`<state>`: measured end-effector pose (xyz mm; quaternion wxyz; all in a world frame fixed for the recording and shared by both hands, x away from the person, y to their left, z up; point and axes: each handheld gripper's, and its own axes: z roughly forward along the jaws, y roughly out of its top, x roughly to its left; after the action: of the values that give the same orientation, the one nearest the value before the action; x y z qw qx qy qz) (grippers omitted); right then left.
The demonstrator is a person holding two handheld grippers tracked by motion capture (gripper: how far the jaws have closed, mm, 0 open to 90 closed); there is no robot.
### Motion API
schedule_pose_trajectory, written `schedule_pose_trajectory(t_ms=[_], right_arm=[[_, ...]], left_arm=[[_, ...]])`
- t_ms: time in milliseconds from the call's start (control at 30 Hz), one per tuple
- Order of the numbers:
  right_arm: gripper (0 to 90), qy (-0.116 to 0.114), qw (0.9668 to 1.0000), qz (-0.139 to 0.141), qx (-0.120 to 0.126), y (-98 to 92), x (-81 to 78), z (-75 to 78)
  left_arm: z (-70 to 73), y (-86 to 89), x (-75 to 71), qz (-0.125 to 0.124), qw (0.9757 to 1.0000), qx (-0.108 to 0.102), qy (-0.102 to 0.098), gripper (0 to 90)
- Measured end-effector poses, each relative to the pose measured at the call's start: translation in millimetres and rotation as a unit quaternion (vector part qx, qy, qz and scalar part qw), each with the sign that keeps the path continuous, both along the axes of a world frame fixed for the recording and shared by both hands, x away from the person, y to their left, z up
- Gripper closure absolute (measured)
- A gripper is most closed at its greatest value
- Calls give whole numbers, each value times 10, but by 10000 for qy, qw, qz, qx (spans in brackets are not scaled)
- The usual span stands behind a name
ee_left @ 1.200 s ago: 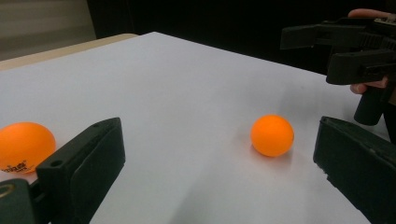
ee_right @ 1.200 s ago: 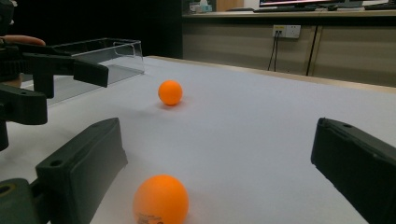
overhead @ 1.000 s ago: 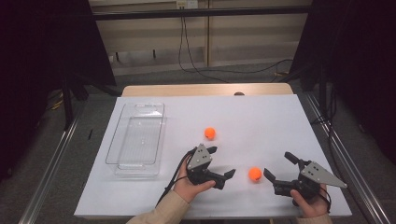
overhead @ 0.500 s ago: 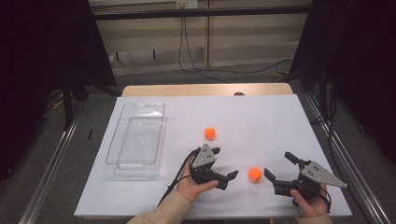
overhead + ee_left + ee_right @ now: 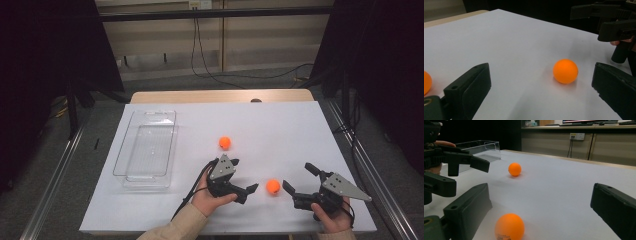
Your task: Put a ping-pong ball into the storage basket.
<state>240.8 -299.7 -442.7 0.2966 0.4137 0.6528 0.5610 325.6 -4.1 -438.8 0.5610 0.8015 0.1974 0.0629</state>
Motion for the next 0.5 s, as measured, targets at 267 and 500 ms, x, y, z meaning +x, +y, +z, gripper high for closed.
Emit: schedule_pose_trajectory(t_ms=[267, 500], right_arm=[[21, -2, 10000, 9, -20, -4, -1, 0], [21, 0, 10000, 12, -23, -4, 0, 0]], left_arm=[[-18, -30, 4, -43, 10000, 48, 35, 21], [-22, -52, 7, -57, 9999, 90, 57, 21]])
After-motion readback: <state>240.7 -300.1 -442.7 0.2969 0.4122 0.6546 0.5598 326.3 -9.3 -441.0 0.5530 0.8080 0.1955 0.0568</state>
